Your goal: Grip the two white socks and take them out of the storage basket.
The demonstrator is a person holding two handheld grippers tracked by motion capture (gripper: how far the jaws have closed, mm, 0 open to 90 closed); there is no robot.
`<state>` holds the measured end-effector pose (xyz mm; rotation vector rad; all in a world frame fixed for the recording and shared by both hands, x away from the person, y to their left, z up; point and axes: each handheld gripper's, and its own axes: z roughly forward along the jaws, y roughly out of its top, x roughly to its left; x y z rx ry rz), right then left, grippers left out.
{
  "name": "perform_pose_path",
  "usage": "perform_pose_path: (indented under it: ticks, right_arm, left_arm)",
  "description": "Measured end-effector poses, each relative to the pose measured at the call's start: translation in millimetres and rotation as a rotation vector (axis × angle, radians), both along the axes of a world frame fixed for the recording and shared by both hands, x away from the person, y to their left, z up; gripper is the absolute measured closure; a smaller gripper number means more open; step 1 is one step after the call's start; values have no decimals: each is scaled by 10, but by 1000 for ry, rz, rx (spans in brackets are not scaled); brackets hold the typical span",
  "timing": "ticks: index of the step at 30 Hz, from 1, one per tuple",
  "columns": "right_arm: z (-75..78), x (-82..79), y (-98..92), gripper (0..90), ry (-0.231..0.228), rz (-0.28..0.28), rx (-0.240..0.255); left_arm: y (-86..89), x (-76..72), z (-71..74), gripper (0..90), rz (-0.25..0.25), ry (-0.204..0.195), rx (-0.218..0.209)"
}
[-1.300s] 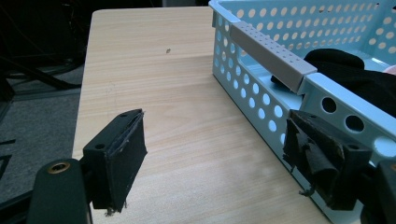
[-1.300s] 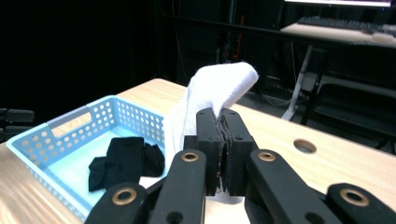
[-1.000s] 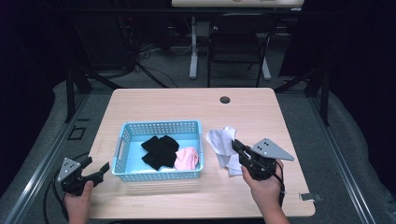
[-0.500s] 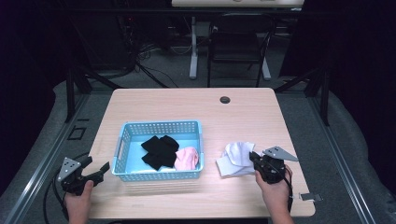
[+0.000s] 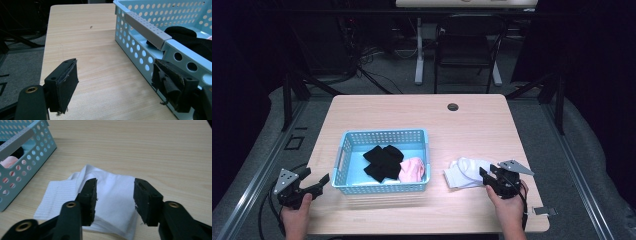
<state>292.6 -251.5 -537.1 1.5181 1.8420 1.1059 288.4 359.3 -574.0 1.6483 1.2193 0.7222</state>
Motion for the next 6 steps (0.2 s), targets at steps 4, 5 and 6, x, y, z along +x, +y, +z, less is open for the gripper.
perform_pose_path:
  ticks: [4, 5, 6]
  right_arm:
    - [1, -20, 6, 429, -16, -19, 4]
    - [-6, -22, -11, 423, -13, -32, 10]
    - [-10, -23, -26, 418, -12, -39, 15]
  left_arm:
    - [6, -1, 1, 207, -1, -2, -3]
    - [6, -3, 1, 207, 2, 0, -2]
    - [7, -2, 0, 207, 3, 2, -2]
